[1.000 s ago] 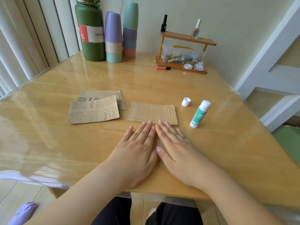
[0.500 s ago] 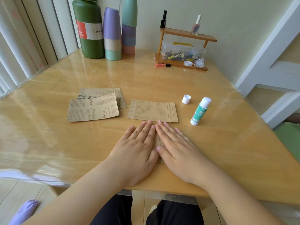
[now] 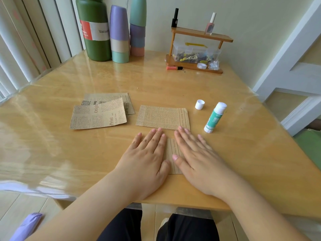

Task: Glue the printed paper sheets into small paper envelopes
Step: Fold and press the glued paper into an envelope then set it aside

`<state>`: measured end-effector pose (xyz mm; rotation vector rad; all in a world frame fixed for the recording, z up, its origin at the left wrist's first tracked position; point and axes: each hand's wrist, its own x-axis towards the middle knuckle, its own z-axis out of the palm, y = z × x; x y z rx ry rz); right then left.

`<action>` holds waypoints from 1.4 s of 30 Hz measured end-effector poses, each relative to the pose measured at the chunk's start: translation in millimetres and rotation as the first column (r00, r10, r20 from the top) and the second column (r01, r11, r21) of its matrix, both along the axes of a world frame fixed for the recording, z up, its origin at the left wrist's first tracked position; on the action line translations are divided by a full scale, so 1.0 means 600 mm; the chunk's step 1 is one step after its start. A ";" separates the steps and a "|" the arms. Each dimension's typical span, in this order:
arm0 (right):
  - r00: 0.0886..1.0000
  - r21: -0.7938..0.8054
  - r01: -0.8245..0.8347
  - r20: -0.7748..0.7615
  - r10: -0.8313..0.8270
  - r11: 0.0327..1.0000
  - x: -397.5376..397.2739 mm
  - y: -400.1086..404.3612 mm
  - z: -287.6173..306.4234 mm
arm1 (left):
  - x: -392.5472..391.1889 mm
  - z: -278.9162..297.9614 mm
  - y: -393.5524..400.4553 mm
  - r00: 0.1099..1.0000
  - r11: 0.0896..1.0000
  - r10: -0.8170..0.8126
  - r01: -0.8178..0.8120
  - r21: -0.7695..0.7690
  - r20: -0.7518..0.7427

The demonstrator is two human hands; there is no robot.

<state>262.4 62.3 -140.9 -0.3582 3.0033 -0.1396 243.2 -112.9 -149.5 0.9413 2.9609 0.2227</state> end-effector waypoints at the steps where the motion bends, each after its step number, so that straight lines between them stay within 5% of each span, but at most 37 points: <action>1: 1.000 0.007 0.002 -0.005 -0.002 1.000 0.001 -0.001 -0.001 | 0.001 -0.001 -0.001 1.000 1.000 0.000 0.000 -0.006 0.001; 8: 1.000 -0.002 0.003 -0.015 -0.003 1.000 -0.002 0.000 -0.002 | -0.001 0.001 0.000 1.000 1.000 -0.002 0.002 0.000 0.006; 14: 1.000 -0.173 0.010 0.025 -0.006 0.985 -0.002 0.005 0.017 | 0.002 0.015 -0.005 1.000 0.998 -0.012 0.012 0.061 0.011; 42: 1.000 0.010 0.005 -0.003 -0.005 1.000 -0.005 -0.016 0.002 | -0.007 0.005 0.002 0.999 0.999 -0.021 0.022 -0.030 0.028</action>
